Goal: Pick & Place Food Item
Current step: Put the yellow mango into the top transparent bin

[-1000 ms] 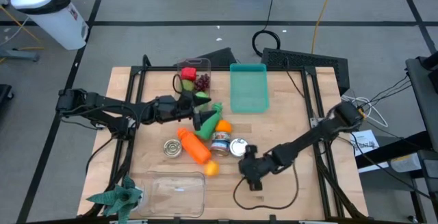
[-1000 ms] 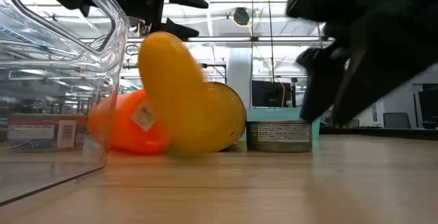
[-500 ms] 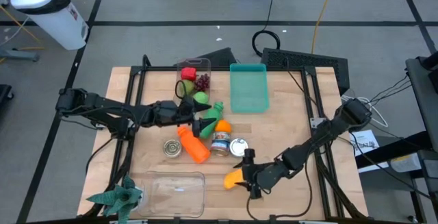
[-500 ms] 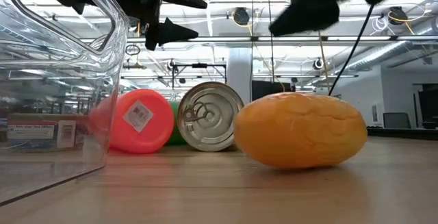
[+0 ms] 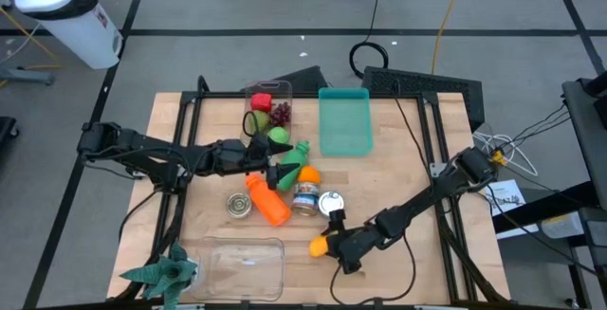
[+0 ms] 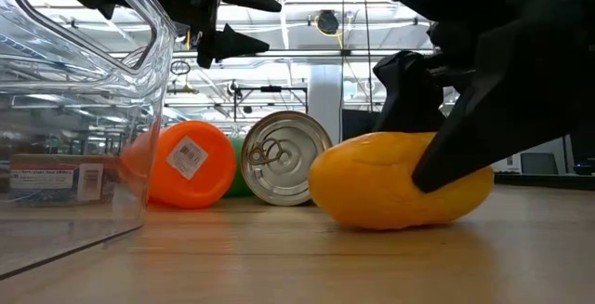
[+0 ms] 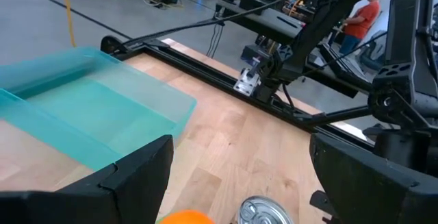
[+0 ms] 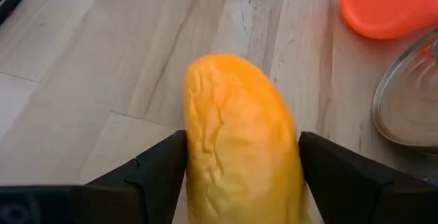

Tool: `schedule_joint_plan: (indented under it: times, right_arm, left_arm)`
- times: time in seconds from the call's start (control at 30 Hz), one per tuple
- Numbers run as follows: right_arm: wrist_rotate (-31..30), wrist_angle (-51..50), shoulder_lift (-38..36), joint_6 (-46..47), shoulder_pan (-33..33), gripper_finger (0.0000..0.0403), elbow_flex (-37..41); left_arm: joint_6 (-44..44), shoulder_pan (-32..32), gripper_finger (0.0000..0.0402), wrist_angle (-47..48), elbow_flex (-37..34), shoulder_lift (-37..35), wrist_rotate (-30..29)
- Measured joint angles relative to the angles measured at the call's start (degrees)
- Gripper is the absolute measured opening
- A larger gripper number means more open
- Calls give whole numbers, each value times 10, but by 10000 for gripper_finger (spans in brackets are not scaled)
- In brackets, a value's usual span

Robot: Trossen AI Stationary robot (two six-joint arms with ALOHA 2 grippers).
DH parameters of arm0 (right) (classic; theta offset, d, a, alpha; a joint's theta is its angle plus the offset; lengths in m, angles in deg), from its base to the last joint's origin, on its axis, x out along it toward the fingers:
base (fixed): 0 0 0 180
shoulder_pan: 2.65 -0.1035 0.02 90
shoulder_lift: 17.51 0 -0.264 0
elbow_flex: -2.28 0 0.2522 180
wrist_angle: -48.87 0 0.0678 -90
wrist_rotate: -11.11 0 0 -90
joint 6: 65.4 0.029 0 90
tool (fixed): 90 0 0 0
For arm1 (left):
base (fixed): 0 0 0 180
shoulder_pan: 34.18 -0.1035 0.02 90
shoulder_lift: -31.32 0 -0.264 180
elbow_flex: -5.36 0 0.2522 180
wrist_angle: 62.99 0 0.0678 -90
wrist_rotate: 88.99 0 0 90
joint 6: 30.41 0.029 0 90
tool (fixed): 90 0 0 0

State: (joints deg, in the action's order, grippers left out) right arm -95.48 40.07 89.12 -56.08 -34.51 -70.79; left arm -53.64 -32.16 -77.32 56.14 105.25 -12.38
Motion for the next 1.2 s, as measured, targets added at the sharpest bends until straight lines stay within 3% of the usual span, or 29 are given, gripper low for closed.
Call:
schedule_joint_plan:
  times: [0.17, 0.47, 0.8, 0.9, 1.03, 1.2]
  right_arm:
    - [20, -3, 0, 5, 0, 256, 0]
    - [46, -24, -4, 34, 5, 203, -1]
    - [42, -79, -127, 15, -7, 204, 1]
    - [-3, -121, -172, 16, -16, 204, 2]
    - [-118, -171, -224, 18, -36, 205, 10]
    - [-239, -115, -280, 20, -47, 207, 69]
  left_arm:
    - [0, 0, 351, 0, 0, 0, 0]
    - [-11, 0, 351, 1, 0, 0, 0]
    - [-9, 1, 351, 5, 0, 0, 30]
    - [-10, 7, 351, 3, 0, 0, 39]
    - [-8, 22, 351, -16, 0, 0, 50]
    - [44, 55, 351, -29, 0, 0, 49]
